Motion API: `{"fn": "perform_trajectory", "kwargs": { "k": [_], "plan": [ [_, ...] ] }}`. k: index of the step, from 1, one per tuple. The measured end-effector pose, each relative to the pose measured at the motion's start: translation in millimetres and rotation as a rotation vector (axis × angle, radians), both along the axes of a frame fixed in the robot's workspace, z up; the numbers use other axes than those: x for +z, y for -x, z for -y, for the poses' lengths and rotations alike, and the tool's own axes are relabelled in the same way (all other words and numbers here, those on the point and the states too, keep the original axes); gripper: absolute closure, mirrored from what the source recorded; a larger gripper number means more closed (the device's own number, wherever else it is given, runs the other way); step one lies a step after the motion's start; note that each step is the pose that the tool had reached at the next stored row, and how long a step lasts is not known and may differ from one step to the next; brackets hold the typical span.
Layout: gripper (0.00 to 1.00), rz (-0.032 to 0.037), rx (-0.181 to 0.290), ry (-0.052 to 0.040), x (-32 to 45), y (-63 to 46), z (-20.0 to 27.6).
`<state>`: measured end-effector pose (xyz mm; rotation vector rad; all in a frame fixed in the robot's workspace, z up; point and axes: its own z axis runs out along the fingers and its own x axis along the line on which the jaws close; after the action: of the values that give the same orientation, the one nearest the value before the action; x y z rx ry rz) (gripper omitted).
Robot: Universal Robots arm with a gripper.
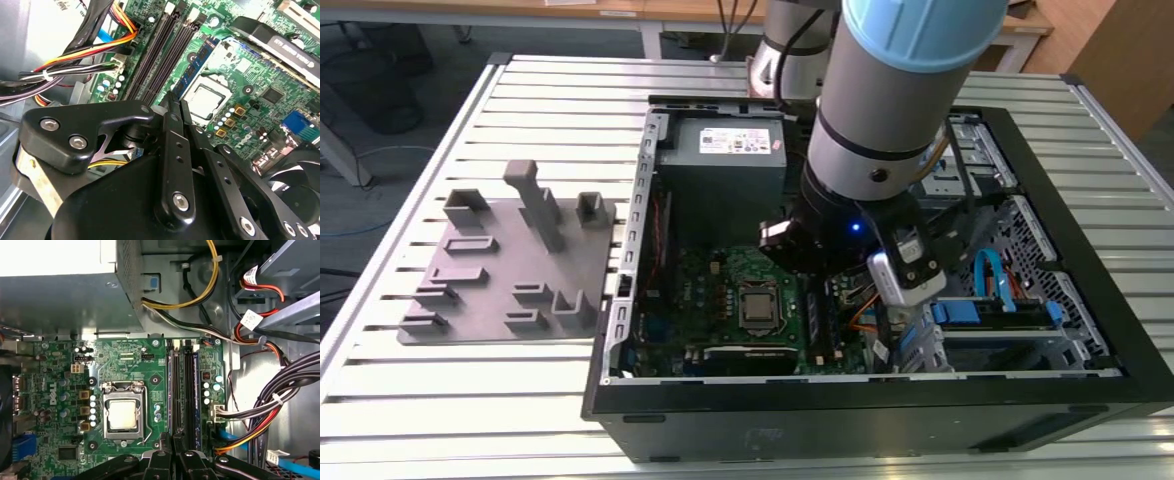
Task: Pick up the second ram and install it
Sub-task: 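Insert the second ram into the second slot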
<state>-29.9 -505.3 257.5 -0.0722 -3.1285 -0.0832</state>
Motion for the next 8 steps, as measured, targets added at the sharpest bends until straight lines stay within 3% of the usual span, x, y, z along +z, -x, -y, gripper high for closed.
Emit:
{"fn": "perform_trajectory", "kwargs": {
  "k": [8],
  "plan": [
    [0.87, 0.0001, 0.0, -0.0001, -2.0, -2.4, -3.8]
  ]
}}
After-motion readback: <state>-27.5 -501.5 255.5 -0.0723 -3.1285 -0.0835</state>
